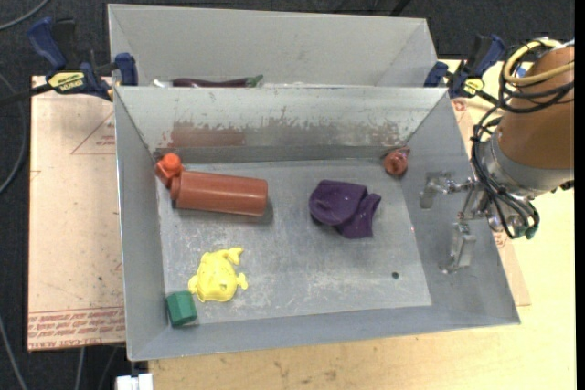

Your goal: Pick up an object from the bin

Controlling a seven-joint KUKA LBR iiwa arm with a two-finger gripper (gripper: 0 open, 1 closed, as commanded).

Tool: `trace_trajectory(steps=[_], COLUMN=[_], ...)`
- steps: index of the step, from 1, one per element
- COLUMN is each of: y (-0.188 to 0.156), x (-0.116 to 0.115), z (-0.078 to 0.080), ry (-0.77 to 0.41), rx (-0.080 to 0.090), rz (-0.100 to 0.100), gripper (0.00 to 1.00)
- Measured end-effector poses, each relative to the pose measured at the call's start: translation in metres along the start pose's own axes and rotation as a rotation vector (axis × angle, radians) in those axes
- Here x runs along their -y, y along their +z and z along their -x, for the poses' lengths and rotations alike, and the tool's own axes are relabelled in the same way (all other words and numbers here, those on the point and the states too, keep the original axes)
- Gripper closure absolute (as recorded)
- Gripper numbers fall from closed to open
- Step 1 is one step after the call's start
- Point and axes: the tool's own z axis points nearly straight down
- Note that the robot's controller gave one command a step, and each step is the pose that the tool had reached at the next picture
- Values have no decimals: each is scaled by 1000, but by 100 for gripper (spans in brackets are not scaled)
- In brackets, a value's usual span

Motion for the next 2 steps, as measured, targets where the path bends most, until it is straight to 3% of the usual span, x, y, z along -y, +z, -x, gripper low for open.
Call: trace_trajectory(steps=[1,2], y=[0,0], x=[0,0], z=[0,0], ry=[0,0], rx=[0,0], rz=[0,0], gripper=[100,100])
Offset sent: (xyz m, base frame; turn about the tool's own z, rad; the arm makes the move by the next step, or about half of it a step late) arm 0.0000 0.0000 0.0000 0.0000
